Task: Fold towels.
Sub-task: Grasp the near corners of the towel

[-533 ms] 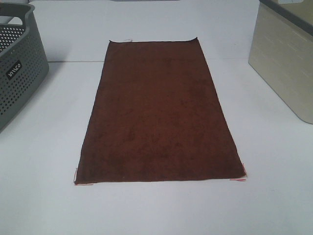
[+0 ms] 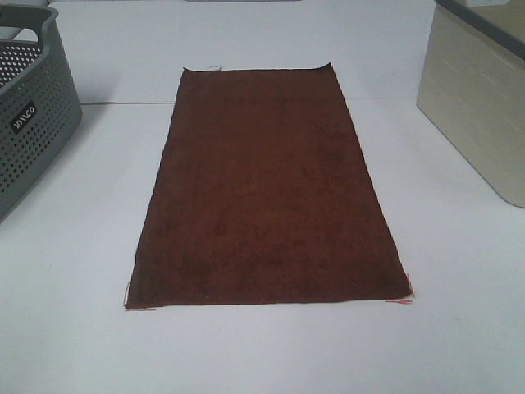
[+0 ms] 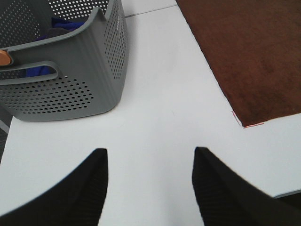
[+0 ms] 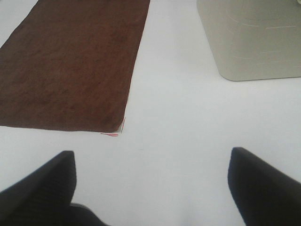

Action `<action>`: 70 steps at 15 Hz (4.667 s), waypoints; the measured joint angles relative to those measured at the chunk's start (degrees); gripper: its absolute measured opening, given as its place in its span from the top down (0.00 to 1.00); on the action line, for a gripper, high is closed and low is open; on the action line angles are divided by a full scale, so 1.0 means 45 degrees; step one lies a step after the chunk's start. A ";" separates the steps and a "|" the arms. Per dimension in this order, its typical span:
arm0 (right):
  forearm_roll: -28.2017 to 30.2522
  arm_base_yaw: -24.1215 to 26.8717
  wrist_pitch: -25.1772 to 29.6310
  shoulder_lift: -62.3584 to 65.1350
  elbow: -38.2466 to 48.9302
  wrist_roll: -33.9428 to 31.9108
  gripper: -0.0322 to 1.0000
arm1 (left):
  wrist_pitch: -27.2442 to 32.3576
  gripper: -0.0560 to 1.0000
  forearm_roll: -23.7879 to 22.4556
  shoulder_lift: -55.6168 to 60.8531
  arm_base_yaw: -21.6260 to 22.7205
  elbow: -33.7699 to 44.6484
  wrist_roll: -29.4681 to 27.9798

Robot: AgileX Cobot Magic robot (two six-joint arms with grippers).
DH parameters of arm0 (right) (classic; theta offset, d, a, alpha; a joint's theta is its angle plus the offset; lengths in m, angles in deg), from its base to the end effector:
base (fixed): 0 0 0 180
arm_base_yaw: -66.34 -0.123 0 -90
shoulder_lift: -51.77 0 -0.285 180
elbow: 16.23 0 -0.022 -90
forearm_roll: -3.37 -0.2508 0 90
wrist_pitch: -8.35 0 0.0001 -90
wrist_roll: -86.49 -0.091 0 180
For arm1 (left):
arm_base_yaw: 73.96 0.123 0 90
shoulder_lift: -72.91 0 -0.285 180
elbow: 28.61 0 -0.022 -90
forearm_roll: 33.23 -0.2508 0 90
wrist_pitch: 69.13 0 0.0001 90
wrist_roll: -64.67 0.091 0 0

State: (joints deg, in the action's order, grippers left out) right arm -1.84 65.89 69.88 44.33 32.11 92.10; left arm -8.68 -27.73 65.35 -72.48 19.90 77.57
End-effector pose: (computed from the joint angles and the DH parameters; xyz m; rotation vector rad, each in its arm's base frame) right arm -0.0070 0.0072 0.2776 -0.1135 2.0413 0.0526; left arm -0.0053 -0.0077 0.2783 0.2064 2.0197 0.0435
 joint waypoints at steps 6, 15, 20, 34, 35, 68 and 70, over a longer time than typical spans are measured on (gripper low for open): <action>0.0000 0.0000 0.0000 0.0000 0.0000 0.0000 0.17 | 0.0000 0.45 0.0000 0.0000 0.0000 0.0000 0.0000; 0.0000 0.0000 0.0000 0.0000 0.0000 0.0000 0.17 | 0.0000 0.45 0.0000 0.0000 0.0000 0.0000 0.0000; 0.0000 0.0000 0.0000 0.0000 0.0000 0.0000 0.17 | 0.0000 0.45 0.0000 0.0000 0.0000 0.0000 0.0000; 0.0000 0.0000 0.0000 0.0000 0.0000 0.0000 0.17 | 0.0000 0.45 0.0000 0.0000 0.0000 0.0000 0.0000; 0.0000 0.0000 0.0000 0.0000 0.0000 0.0000 0.17 | 0.0000 0.45 0.0000 0.0000 0.0000 0.0000 0.0000; -0.4062 0.0000 -0.4240 -1.7163 -0.2317 0.1897 0.21 | -0.5704 0.45 1.2911 -1.8806 0.0000 -0.0255 0.6277; -0.4915 0.0000 -0.4622 -1.8105 -0.2317 0.2827 0.21 | -0.5882 0.45 1.3547 -1.9659 0.0000 -0.0267 0.7054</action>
State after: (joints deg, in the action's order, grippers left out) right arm -23.96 65.89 49.09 -37.14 21.69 104.82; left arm -35.15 33.23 -23.11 -72.48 18.70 109.31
